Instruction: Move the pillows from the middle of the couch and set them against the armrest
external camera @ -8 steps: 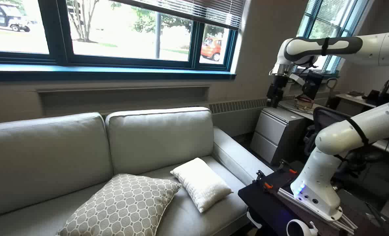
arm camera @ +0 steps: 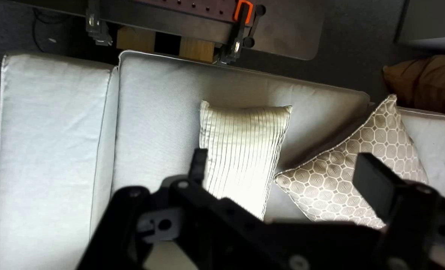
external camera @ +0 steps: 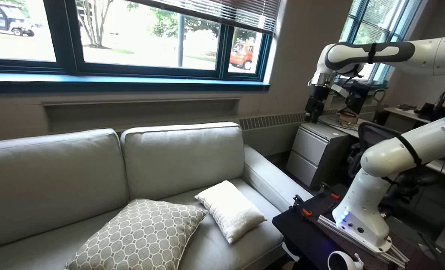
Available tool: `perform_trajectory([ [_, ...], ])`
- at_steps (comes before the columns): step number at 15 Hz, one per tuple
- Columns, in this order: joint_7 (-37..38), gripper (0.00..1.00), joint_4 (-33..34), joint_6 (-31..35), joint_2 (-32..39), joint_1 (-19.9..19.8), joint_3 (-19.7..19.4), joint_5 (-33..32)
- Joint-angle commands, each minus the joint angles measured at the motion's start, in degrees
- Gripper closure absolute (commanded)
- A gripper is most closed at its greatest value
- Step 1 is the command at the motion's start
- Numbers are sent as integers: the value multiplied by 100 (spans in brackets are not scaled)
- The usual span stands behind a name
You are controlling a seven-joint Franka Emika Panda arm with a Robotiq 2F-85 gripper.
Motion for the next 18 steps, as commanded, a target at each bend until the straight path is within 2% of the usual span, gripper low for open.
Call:
perform_trajectory([
  [1,-57,0,12,-21,12,-119,91,48],
  [4,3,0,15,45,91,-124,111,94],
  [7,-45,0,201,279,547,-94,95,221],
  [11,-226,0,822,977,1721,-20,14,508],
  [14,-154,0,1563,1437,2777,-62,40,782],
  [17,-171,0,2467,1525,3862,-152,64,1075],
  [18,-136,0,2782,1501,4236,-53,-59,1144],
])
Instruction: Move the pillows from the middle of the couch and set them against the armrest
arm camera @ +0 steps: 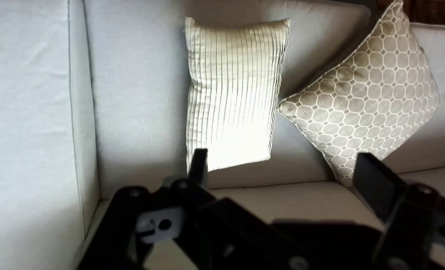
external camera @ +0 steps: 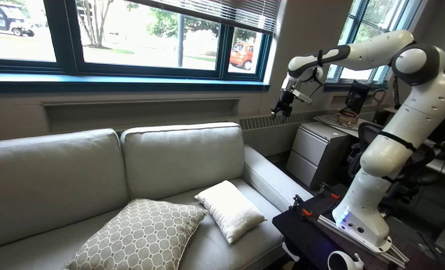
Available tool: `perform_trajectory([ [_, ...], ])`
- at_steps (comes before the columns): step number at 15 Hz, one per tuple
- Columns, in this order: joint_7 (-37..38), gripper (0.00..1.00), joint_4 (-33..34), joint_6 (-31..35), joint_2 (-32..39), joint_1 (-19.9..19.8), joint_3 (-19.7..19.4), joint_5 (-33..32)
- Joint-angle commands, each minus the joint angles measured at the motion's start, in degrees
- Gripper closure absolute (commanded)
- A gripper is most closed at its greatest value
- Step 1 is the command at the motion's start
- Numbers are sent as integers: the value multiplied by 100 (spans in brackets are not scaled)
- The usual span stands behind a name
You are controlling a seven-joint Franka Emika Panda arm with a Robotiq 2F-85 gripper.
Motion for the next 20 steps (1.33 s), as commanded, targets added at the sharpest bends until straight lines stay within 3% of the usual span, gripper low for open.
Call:
perform_trajectory([
  [1,-97,0,1433,-260,1488,-206,74,362],
  [10,59,0,4100,-884,4456,-858,637,732],
  [20,235,0,6616,-1809,6920,-979,966,459],
])
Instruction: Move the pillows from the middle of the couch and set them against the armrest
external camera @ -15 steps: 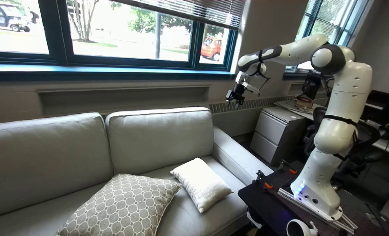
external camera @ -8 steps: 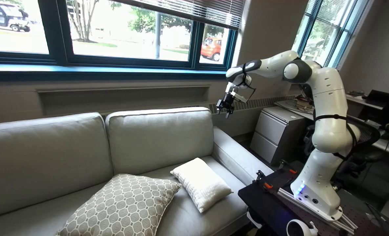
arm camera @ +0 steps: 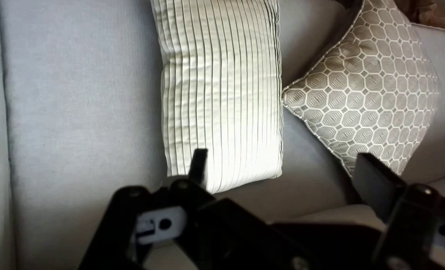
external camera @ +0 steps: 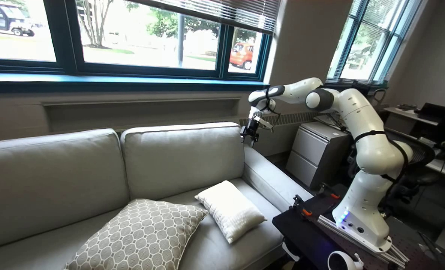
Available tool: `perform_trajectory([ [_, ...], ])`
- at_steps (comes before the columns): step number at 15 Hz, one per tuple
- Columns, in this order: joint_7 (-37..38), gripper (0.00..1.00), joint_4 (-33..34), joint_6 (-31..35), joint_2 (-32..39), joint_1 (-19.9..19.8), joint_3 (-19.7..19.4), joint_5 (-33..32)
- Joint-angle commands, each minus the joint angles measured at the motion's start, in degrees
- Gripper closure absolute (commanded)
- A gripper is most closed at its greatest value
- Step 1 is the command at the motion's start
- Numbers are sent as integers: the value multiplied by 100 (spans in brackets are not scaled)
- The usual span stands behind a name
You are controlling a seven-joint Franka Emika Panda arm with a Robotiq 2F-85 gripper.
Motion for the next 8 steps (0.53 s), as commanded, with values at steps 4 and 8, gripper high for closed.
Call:
perform_trajectory([
  [4,312,0,1937,-707,1658,-151,258,-166],
  [8,162,0,1639,-556,1597,-103,159,-30],
])
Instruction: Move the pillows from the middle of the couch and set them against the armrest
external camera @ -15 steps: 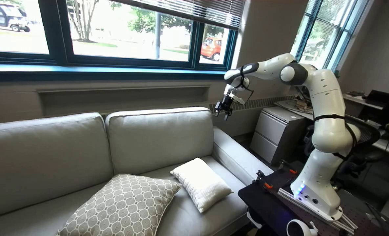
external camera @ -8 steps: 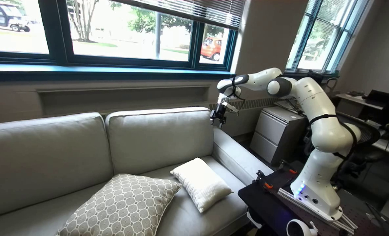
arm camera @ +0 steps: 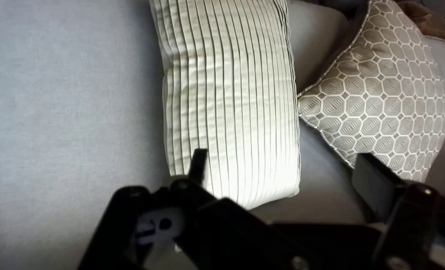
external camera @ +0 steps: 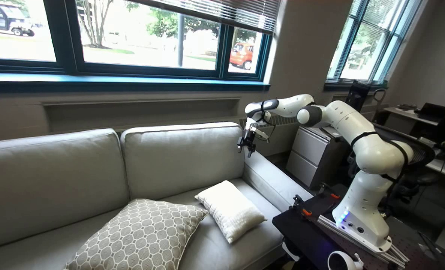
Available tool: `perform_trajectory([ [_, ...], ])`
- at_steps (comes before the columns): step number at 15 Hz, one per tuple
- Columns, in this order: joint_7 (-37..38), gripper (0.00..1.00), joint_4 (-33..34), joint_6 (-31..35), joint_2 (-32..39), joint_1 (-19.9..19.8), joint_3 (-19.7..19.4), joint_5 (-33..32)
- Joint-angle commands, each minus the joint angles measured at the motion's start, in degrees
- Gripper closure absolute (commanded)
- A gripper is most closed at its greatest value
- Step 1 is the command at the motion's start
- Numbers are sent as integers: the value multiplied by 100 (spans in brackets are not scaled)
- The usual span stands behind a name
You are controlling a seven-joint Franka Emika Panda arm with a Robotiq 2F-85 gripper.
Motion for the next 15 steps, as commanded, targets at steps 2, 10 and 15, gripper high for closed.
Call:
perform_trajectory([
  [2,-3,0,58,-8,69,-8,-8,2],
  [10,-203,0,524,-394,486,-67,99,-399],
  [15,-188,0,1662,-206,1541,5,92,-254],
])
